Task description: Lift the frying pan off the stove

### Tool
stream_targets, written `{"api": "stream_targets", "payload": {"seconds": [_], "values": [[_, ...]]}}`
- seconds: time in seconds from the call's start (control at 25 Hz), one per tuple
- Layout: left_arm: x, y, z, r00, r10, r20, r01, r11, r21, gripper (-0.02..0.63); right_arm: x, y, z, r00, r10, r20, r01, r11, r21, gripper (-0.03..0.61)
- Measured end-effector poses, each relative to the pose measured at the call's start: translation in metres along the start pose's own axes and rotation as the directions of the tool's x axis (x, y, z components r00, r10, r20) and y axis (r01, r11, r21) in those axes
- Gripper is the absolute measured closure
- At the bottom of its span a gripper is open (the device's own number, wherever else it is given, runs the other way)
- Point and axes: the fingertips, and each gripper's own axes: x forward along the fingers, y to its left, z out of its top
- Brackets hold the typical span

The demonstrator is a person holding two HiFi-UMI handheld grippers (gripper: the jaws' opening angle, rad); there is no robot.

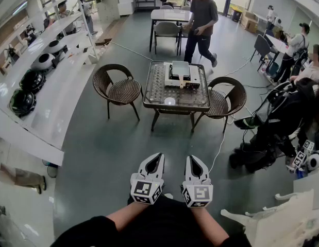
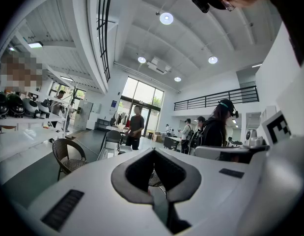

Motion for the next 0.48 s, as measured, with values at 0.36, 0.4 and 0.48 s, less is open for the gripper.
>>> {"api": "stream_targets", "payload": {"seconds": [0.36, 0.4, 0.48], "values": [[0.016, -0.022, 0.005, 0.999, -0.046, 0.017, 0.046, 0.999, 0.02, 0.603, -0.004, -0.016, -0.006, 1.0, 0.011, 0.013, -0.011, 0.999, 0.033, 0.549], [0.018, -0.023, 0.005, 0.998, -0.053, 0.015, 0.053, 0.998, 0.021, 0.603, -0.004, -0.016, -0.008, 1.0, 0.022, 0.016, -0.023, 0.998, 0.052, 0.549], [0.023, -0.023, 0.004, 0.998, -0.066, 0.015, 0.065, 0.997, 0.028, 0.603, -0.001, -0.017, -0.011, 1.0, 0.023, 0.021, -0.024, 0.997, 0.072, 0.548]]}}
